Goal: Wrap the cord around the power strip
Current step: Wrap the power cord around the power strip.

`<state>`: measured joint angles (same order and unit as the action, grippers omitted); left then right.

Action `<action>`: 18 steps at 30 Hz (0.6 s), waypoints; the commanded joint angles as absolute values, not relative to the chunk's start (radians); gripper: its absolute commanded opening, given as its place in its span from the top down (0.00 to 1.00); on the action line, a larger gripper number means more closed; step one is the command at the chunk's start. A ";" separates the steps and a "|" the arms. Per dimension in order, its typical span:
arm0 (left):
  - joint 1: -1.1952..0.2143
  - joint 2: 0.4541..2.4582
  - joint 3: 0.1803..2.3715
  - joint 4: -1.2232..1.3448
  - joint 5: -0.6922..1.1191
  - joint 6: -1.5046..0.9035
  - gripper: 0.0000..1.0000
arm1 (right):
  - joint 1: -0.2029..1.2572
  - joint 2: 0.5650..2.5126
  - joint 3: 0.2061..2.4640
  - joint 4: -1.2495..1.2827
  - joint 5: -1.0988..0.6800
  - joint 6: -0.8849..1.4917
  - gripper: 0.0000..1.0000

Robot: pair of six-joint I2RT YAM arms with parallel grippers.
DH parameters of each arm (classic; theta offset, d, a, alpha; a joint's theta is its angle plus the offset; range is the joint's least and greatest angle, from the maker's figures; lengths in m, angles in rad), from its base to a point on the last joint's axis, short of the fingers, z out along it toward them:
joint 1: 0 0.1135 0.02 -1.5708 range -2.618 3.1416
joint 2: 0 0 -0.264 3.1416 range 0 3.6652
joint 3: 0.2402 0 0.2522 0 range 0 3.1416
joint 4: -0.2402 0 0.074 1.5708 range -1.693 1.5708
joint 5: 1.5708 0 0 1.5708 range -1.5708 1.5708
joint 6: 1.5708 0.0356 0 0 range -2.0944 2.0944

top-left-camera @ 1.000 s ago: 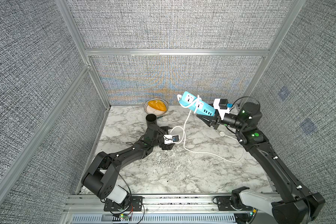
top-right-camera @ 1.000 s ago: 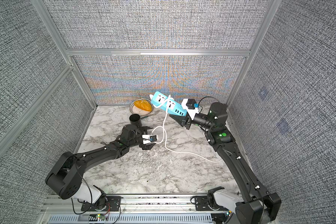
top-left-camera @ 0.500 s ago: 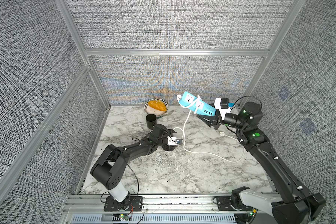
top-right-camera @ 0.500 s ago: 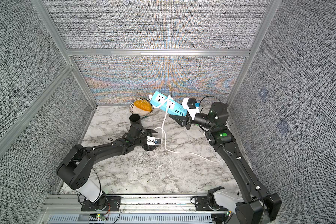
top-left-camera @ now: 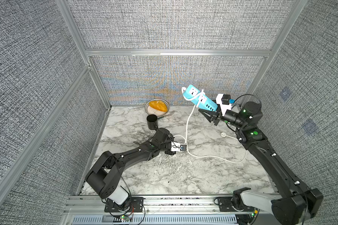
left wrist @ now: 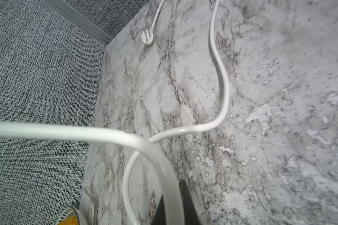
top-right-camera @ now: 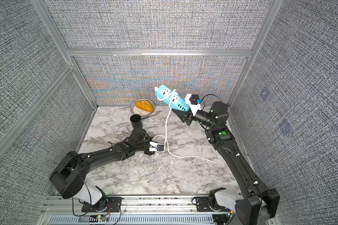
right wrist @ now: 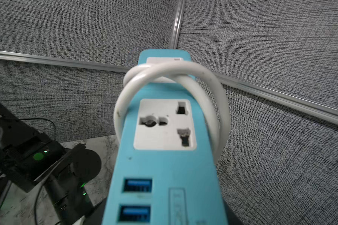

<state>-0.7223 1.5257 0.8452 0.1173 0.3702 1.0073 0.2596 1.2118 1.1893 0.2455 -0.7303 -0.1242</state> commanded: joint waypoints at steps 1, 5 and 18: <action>-0.735 1.450 0.838 0.080 0.395 0.935 1.00 | 0.249 1.231 1.181 0.358 -0.568 -0.087 1.00; -0.755 1.346 0.845 0.001 0.408 0.887 1.00 | 0.238 1.266 1.168 0.383 -0.439 -0.088 1.00; -0.758 1.147 0.960 -0.222 0.467 0.770 1.00 | 0.231 1.370 1.218 0.199 -0.218 -0.336 1.00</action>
<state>-0.7574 1.1530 0.9161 -0.1490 0.4454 0.8104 0.2291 1.3594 1.2034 0.2420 -0.2924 -0.2329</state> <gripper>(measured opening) 0.083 0.532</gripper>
